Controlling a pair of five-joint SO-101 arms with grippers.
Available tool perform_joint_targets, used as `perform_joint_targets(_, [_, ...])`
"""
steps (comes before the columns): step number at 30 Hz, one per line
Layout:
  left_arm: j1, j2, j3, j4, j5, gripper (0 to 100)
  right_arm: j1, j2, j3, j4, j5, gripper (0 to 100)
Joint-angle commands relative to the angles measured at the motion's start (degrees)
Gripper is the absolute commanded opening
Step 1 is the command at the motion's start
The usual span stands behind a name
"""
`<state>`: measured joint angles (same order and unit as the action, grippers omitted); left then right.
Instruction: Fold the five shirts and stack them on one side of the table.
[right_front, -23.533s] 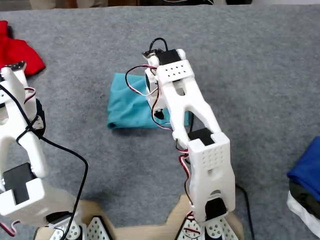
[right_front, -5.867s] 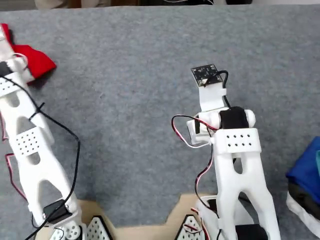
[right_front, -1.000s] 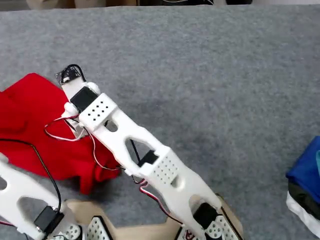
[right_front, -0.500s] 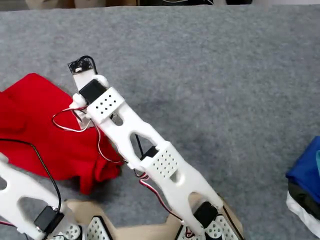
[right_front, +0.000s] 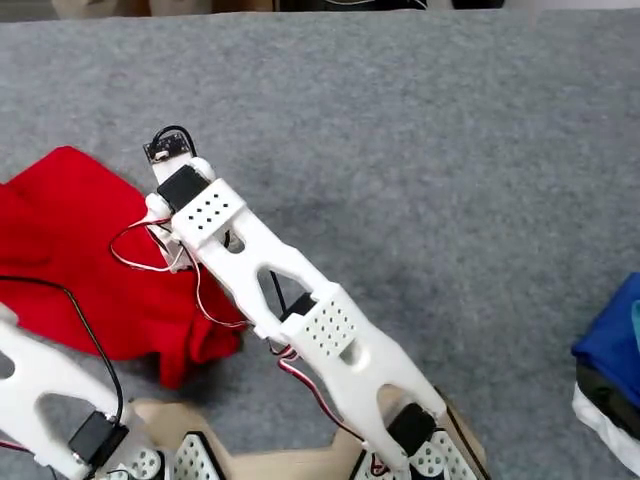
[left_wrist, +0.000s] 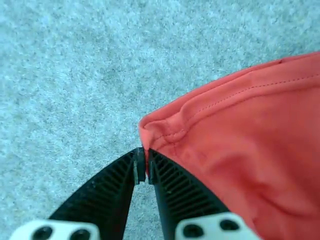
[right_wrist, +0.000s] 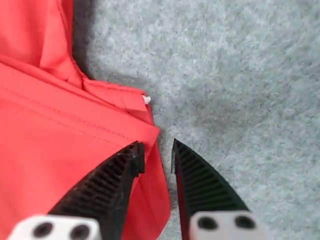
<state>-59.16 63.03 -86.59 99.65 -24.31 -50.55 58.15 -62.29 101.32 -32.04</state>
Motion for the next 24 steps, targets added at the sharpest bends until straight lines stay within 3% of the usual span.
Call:
perform_joint_targets(1, [0.7, -0.84, -0.35, 0.35, -0.53, 2, -1.1, -0.4, 0.13, 1.05, -0.79, 10.3])
perform_joint_targets(24, [0.62, -0.84, -0.18, 0.35, -0.44, 2, -2.24, 3.47, -0.48, 0.35, -0.26, 9.7])
